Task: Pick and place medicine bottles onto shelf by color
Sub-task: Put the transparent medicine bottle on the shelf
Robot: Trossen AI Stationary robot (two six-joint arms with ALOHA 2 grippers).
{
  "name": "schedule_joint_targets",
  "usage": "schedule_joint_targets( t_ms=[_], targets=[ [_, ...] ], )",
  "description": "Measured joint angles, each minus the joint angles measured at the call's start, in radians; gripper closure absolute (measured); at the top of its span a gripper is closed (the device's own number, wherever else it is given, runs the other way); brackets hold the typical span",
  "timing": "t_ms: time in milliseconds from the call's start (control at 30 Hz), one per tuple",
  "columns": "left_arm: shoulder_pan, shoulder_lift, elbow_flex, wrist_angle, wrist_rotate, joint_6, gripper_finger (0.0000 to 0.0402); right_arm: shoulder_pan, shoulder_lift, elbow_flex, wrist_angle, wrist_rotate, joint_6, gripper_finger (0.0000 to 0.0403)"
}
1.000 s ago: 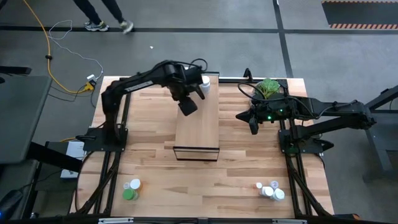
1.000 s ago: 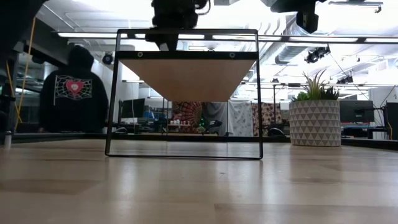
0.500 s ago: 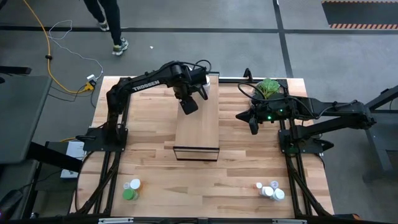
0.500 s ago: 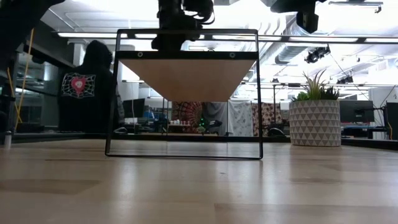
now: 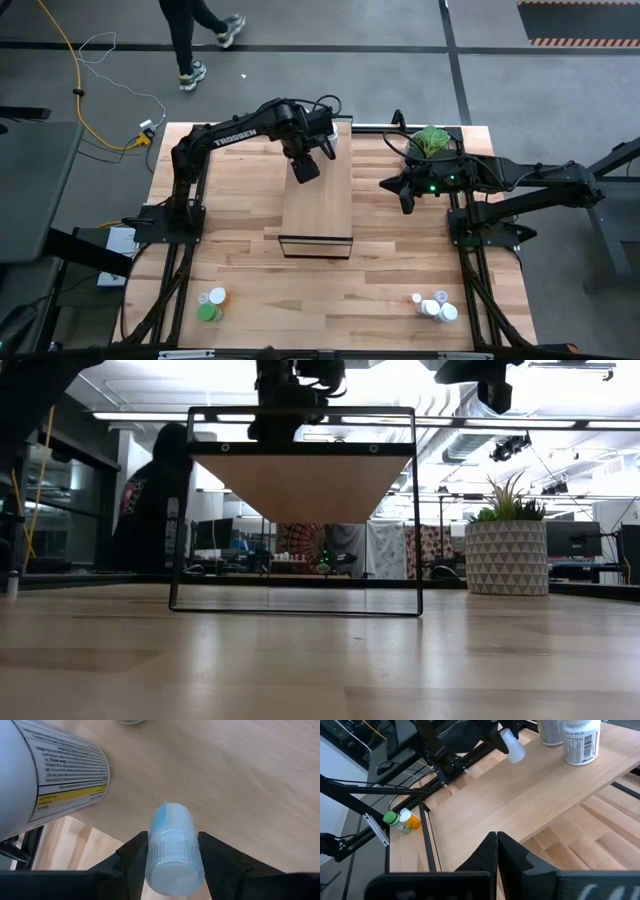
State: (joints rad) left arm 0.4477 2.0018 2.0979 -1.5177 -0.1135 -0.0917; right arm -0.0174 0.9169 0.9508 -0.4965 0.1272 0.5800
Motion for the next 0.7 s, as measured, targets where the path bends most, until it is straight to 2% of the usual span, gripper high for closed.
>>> schedule_joint_targets(
  t_ms=[367,700],
  targets=[
    [0.011,0.000,0.000,0.000,-0.003,0.017,0.0209,0.000,0.000,0.000,0.000,0.000,0.008,0.0402],
    [0.017,-0.002,0.023,0.027,-0.031,0.017,0.0194,0.000,0.000,0.000,0.000,-0.001,0.008,0.0402]
  ],
)
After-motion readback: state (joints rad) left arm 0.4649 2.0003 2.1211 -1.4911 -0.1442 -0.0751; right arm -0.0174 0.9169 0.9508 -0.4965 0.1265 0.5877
